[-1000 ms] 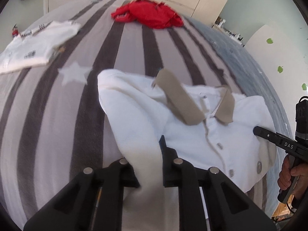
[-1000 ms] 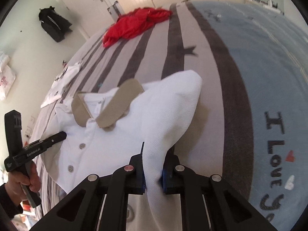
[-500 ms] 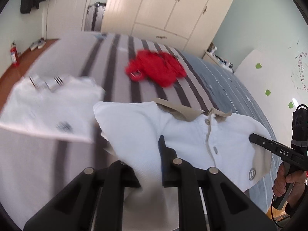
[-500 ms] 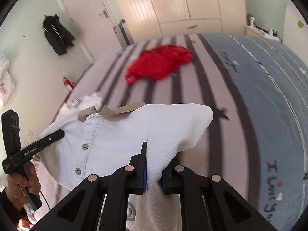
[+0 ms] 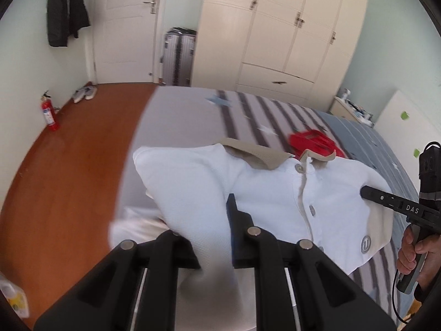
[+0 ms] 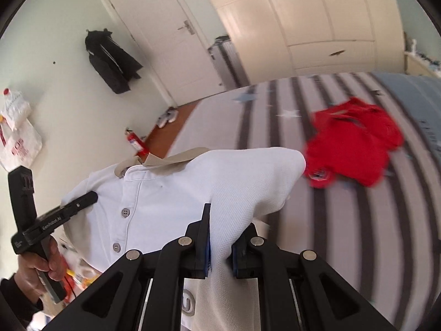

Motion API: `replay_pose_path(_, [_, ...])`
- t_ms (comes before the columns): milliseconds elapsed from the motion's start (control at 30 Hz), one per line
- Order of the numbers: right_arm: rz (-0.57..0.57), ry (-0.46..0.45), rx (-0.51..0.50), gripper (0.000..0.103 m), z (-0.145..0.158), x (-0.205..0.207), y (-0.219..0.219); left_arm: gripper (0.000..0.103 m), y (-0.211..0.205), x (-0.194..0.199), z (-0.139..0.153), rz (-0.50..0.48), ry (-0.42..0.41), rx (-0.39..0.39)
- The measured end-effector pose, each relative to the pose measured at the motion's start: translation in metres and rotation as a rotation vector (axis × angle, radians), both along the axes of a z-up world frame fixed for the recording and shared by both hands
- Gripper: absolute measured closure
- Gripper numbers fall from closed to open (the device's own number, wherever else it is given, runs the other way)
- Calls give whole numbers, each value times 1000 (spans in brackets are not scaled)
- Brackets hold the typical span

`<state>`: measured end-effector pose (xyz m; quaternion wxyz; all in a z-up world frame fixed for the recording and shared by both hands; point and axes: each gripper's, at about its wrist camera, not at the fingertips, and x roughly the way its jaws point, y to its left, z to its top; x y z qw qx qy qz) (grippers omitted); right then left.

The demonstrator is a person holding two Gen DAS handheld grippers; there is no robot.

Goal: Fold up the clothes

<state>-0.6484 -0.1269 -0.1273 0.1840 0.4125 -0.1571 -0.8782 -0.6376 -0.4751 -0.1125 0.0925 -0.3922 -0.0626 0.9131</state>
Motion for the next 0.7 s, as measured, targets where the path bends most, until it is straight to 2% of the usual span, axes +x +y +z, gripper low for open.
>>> replay_pose_path(33, [7,-14,-8,94,-8,-7,-11,93,-13,-7,-5,6,-10,-1])
replay_pose_path(100, [21,-45,-19,94,-28,-21,-33,93,-34,-9,-42,26,-46,1])
replay_pose_path(133, [28,-74,-10,94,-46,-25,-44,93,-39,-9,-59,33,-71,6])
replay_pose_path(233, [55,-203,28,93,-117,-30,-66,93,-50,-11,-146,68,-235,-38])
replay_pose_path(267, [65,-252,43,93,-143,-29,-72,93,-49,-8,-167,65,-251,-62])
replay_pose_path(333, [71,-264,82,93,-169,-22,-77,93,-49,-3,-196,50,-248,-100])
replay_pose_path(367, [73,-265,102,93,-181,-18,-78,93,-51,-3,-200,54,-237,-93])
replay_pose_path(400, [71,-265,78,93,-184,-16,-76,93,-53,-5,-201,62,-238,-76])
replay_pose_path(467, [79,-263,70,93,-184,-16,-74,93,-53,-8,-198,56,-230,-78])
replay_pose_path(567, [110,-266,96,92,-184,-16,-75,91,-55,-9,-199,45,-261,-86])
replay_pose_path(700, [116,-273,83,79,-182,-18,-66,85,-63,-6,-193,44,-272,-43])
